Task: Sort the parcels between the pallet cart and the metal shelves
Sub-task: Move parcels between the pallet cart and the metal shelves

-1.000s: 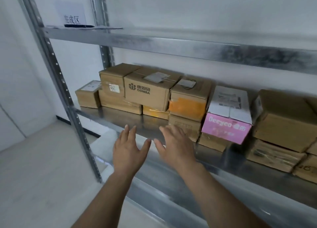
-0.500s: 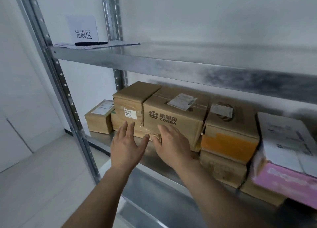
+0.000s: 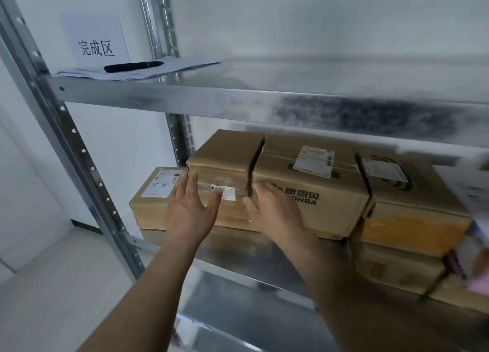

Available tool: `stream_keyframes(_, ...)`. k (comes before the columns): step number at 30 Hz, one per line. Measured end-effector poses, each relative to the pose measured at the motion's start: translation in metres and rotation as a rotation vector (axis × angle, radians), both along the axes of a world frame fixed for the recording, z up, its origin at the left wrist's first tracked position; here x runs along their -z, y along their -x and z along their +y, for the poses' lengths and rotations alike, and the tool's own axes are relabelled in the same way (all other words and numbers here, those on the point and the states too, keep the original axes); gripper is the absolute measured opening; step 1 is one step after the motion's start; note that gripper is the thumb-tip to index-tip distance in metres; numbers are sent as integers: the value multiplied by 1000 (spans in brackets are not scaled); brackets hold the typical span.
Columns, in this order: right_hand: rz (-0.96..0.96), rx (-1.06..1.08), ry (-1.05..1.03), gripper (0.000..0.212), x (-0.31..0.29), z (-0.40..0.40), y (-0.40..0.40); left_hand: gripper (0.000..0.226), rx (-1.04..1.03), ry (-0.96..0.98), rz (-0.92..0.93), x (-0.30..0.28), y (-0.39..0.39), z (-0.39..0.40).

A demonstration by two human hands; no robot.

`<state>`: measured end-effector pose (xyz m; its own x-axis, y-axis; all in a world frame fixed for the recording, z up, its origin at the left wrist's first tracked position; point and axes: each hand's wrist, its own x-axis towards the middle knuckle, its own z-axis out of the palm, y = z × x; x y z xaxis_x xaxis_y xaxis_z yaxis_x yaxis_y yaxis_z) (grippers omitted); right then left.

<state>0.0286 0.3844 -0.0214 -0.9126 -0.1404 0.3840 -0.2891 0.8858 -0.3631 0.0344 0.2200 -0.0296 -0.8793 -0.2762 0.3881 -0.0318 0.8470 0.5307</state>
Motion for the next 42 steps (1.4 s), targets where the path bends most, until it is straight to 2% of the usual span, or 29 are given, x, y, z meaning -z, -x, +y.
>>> stream_keyframes(4, -18, 132, 15, 34, -1, -12, 16, 71, 77, -96, -5, -8, 32, -28)
stream_keyframes(9, -46, 310, 166, 39, -5, -30, 37, 75, 192, -239, -34, -19, 77, -53)
stream_keyframes(13, -83, 419, 302, 50, -12, -49, 50, 68, 265, -318, -163, -21, 103, -60)
stream_keyframes(18, -160, 506, 320, 47, -17, -62, 57, 55, 336, -447, -218, -20, 114, -66)
stream_keyframes(23, -264, 421, 484, 28, -18, -59, 46, 49, 470, -597, -210, -19, 104, -77)
stream_keyframes(26, -362, 296, 586, 18, -20, -55, 33, 61, 534, -701, -251, -14, 92, -87)
stream_keyframes(30, -420, 147, 609, 52, -20, -53, 13, 63, 585, -725, -301, -8, 68, -95)
stream_keyframes(32, -418, 96, 618, 61, -15, -53, 2, 64, 603, -701, -288, -6, 53, -96)
stream_keyframes(42, -388, -25, 658, 72, 4, -47, -67, 71, 625, -732, -147, 9, -37, -102)
